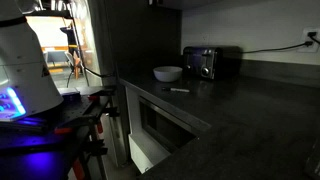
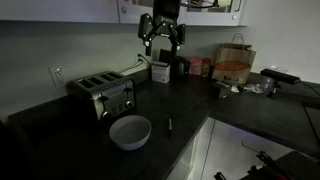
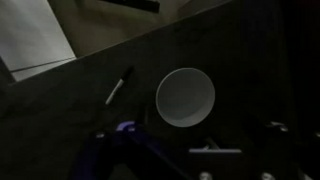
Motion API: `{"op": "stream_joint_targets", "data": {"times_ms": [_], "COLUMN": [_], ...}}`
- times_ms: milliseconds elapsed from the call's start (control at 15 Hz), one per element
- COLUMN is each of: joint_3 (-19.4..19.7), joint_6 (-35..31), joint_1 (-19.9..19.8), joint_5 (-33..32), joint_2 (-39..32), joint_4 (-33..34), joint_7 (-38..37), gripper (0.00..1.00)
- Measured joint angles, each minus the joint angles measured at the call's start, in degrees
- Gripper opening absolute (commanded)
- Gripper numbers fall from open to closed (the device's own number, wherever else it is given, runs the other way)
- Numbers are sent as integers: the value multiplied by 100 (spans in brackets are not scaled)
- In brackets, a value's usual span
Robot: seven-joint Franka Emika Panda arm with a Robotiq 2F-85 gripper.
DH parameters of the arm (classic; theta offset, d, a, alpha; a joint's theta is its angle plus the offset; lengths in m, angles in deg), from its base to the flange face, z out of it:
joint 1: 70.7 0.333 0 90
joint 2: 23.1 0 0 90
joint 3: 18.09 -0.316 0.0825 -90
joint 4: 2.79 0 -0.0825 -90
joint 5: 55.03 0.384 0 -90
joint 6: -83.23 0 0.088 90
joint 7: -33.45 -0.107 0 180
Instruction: Get the pen from the countertop and place it in the white bowl
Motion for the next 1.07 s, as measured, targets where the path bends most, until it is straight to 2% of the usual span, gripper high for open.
{"op": "stream_joint_targets", "data": {"times_ms": [600, 800, 1067], "joint_3": [0, 6, 97], "joint_6": [-131, -914, -2236], "joint_1": [-38, -206, -456], "joint_5": [-61, -485, -919], "joint_2": [-45, -388, -1300], "joint_4": [-29, -250, -518], "joint_7": [-14, -395, -1197], "gripper": [100, 100, 100]}}
